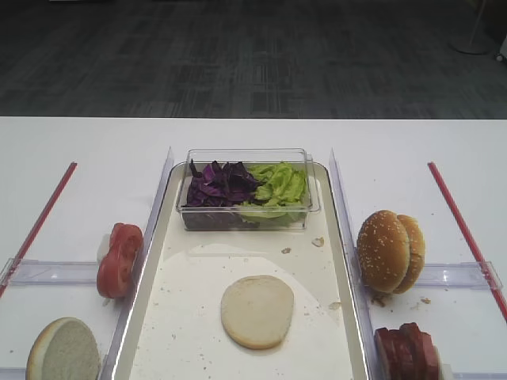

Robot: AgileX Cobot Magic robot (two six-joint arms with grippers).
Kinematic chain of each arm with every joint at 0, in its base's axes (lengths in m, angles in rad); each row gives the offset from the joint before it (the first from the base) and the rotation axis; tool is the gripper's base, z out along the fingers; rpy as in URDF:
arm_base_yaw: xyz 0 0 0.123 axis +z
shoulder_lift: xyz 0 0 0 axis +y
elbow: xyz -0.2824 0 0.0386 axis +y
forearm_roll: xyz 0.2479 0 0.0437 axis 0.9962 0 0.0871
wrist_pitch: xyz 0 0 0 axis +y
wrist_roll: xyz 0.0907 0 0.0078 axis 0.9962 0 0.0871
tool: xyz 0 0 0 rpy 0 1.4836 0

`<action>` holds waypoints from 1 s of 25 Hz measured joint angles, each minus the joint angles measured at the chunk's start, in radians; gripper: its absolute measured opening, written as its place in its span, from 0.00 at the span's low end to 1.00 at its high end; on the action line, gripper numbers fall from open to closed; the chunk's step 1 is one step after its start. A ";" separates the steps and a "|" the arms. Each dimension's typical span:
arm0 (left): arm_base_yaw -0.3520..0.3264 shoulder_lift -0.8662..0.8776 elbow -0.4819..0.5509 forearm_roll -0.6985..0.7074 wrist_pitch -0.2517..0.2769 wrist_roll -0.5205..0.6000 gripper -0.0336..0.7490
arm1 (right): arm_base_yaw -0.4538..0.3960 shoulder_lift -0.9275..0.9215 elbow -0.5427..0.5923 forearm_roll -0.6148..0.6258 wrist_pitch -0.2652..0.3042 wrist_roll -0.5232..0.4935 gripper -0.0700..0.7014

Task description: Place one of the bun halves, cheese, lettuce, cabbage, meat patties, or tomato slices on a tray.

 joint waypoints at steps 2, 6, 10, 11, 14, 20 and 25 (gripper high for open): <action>0.000 0.000 0.000 0.000 0.000 0.000 0.61 | 0.000 0.000 0.000 0.000 0.000 0.000 0.56; 0.000 0.000 0.000 0.000 0.000 0.000 0.61 | 0.000 0.000 0.000 0.000 0.000 0.000 0.56; 0.000 0.000 0.000 0.000 0.000 0.000 0.61 | 0.000 0.000 0.000 0.000 0.000 0.000 0.56; 0.000 0.000 0.000 0.000 0.000 0.000 0.60 | 0.000 0.000 0.000 0.000 0.000 0.000 0.56; 0.000 0.000 0.000 0.001 0.000 0.002 0.61 | 0.000 0.000 0.000 0.000 0.000 0.000 0.56; 0.000 0.000 0.000 0.002 0.000 0.002 0.61 | 0.000 0.000 0.000 0.000 0.000 0.000 0.56; 0.000 0.000 0.000 0.002 0.000 0.002 0.61 | 0.000 0.000 0.000 0.000 0.000 0.000 0.56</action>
